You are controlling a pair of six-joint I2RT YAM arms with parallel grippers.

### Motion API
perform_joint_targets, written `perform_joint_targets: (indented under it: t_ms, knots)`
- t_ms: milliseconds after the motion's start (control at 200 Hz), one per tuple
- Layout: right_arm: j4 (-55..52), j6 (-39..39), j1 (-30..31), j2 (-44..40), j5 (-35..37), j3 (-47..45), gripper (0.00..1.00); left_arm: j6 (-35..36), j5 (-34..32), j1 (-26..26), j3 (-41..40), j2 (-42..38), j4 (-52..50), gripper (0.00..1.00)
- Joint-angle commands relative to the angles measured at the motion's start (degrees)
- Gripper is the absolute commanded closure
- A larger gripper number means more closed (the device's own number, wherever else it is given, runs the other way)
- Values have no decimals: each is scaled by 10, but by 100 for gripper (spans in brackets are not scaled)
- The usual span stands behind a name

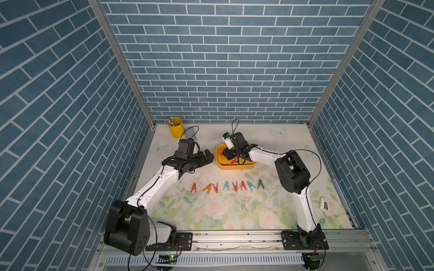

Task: Take the clothespins out of the storage box
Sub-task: Pick up the clothespin from the storage box.

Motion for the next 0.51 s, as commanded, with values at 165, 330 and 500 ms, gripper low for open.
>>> perform_joint_targets:
  t_ms: [165, 330, 500]
  knots:
    - [-31, -37, 9, 28, 8, 21, 64, 14, -3, -3, 14, 0, -5, 0]
    - [-32, -47, 18, 30, 21, 19, 69, 13, -7, -3, 12, 0, -6, 0]
    - [-31, -48, 20, 31, 24, 20, 83, 13, -7, -3, 14, -2, -7, 1]
